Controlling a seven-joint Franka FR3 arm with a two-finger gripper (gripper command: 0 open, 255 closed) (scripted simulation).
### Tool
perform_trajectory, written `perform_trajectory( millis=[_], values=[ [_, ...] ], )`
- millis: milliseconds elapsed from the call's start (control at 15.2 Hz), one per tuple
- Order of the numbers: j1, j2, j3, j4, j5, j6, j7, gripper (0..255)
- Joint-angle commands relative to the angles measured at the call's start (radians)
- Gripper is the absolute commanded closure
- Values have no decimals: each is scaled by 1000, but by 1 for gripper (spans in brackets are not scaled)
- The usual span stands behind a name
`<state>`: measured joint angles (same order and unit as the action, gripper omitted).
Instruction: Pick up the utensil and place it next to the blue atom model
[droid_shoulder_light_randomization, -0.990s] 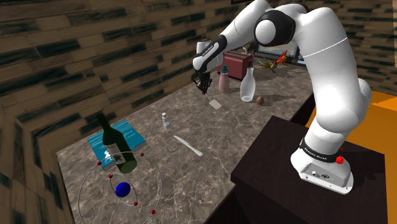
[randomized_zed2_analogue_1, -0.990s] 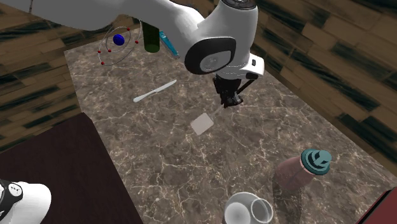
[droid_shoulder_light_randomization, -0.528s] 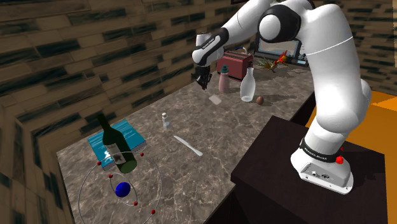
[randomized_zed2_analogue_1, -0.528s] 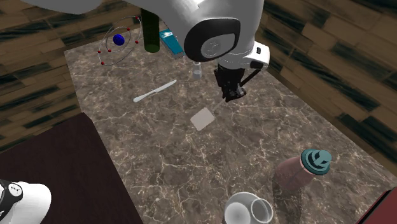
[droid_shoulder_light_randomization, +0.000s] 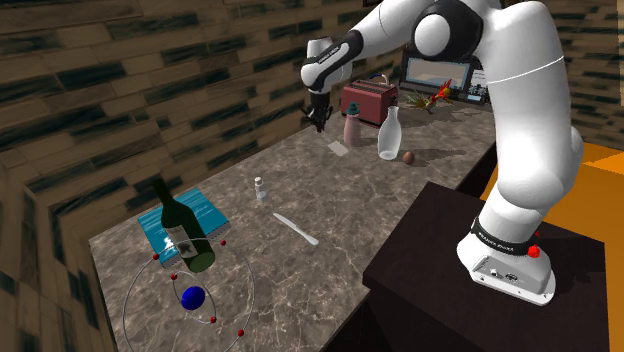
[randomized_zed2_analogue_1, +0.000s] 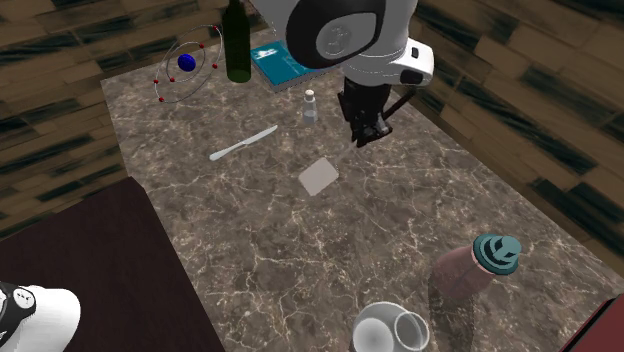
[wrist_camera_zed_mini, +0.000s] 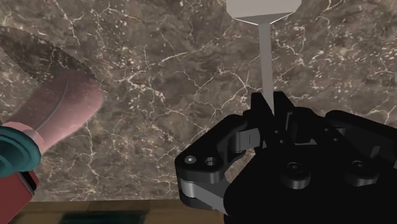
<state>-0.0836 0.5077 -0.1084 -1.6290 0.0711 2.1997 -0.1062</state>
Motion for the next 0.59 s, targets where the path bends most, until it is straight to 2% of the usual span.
perform_trajectory(
  millis=[0, 66, 528],
  values=[
    [0, -11, -1, 11, -2, -22, 1, 255],
    [0, -16, -1, 14, -2, -30, 1, 255],
    [95, -207, 17, -279, -38, 74, 122, 255]
  ],
)
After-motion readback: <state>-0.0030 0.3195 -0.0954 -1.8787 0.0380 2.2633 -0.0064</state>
